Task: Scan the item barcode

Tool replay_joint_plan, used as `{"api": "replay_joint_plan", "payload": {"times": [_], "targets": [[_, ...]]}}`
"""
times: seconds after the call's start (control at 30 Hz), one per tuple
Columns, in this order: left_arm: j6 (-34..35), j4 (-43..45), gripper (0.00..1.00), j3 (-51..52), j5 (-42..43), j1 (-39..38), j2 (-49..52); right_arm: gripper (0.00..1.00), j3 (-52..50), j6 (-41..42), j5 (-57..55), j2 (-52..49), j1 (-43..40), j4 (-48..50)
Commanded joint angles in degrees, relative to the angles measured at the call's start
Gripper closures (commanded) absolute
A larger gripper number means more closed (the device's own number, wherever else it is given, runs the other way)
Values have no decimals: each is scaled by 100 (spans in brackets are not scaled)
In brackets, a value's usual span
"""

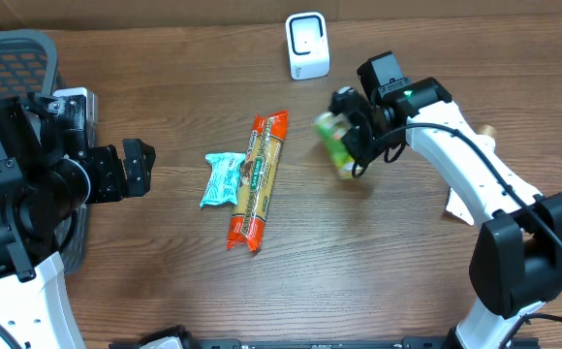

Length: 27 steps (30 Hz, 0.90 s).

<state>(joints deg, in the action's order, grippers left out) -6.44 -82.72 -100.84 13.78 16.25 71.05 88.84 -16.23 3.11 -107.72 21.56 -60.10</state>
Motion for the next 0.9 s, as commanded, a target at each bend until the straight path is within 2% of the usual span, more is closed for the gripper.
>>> {"api": "replay_joint_plan", "payload": {"times": [0.0, 0.2, 0.4, 0.5, 0.7, 0.8, 0.87], "targets": [[-107, 7, 0, 31, 70, 24, -20, 96, 118, 2159, -2656, 125, 210, -166], [-107, 7, 1, 31, 70, 24, -20, 96, 111, 3073, -4144, -271, 584, -861], [-107, 7, 1, 31, 70, 24, -17, 96, 111, 3156, -4363, -1073, 942, -1038], [-107, 7, 0, 31, 70, 24, -20, 96, 111, 3453, -4730, -1399, 1075, -1145], [-107, 7, 0, 31, 68, 24, -17, 96, 114, 3449, -4223, -1499, 1510, -1176], [-107, 7, 0, 31, 70, 24, -20, 87, 114, 3447, -3501, -1499, 1711, -1064], [-107, 7, 1, 31, 70, 24, -17, 71, 114, 3445, -2876, -1499, 1821, -979]]}}
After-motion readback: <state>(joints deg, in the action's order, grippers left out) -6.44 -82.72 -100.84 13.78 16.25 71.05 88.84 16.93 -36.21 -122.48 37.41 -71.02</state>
